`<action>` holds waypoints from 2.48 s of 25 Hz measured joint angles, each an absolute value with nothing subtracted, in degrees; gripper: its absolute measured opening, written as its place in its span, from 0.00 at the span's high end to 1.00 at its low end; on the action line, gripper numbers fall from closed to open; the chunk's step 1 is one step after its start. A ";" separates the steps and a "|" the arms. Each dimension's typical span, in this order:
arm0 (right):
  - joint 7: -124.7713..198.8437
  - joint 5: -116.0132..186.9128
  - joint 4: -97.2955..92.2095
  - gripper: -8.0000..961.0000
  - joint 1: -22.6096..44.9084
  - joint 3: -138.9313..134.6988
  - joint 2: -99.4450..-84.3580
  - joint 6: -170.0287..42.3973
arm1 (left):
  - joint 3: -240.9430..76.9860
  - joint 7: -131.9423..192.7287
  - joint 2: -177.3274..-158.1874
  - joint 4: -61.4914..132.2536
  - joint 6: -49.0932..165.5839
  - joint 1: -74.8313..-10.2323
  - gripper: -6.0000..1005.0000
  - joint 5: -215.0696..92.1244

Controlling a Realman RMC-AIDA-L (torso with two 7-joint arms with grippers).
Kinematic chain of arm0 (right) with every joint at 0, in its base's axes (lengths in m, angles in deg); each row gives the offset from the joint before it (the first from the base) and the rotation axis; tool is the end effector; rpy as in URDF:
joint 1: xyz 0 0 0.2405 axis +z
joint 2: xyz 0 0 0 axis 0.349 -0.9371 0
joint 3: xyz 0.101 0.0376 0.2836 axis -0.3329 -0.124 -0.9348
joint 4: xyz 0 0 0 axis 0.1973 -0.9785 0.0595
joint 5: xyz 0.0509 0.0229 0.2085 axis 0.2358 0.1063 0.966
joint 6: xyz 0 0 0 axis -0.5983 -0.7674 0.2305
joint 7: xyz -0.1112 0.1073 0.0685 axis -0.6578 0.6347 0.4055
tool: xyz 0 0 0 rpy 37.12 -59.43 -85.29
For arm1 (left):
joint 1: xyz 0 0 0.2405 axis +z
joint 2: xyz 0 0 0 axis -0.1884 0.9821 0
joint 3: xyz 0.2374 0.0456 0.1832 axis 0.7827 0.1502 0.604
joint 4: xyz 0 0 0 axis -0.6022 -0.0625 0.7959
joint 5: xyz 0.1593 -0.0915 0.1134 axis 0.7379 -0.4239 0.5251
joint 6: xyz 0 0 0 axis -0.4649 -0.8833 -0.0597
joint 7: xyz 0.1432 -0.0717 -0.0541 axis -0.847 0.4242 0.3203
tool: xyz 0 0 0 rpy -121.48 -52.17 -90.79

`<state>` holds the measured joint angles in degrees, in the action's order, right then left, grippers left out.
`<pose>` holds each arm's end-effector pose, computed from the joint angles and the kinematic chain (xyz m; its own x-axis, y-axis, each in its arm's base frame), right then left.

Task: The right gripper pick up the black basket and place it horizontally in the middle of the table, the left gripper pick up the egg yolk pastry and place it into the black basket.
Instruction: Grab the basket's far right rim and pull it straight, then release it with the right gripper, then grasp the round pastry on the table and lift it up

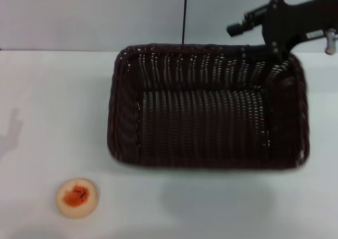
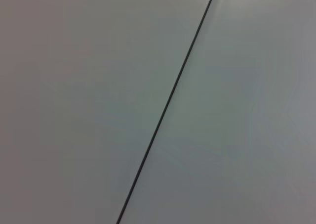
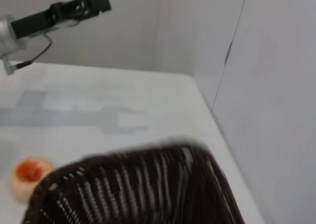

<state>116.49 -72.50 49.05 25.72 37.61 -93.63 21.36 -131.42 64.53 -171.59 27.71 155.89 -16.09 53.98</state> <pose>0.1732 0.4433 0.0123 0.9739 0.1072 -0.2000 0.0579 -0.9696 -0.2376 -0.3919 0.2106 0.0248 0.3185 -0.3751 0.8705 0.8985 -0.1732 -0.4034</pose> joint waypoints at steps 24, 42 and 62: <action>80.92 -9.31 17.15 0.48 0.95 26.67 -98.07 16.72 | -100.37 64.01 -170.79 42.83 155.34 -18.14 0.32 54.09; 78.78 2.06 7.81 0.48 -6.71 17.28 -98.03 20.42 | -82.49 64.46 -170.79 47.07 148.58 -16.43 0.32 54.34; 78.92 1.98 7.99 0.48 -5.18 17.81 -97.92 20.50 | -80.44 64.11 -170.79 46.68 145.74 -16.13 0.66 54.87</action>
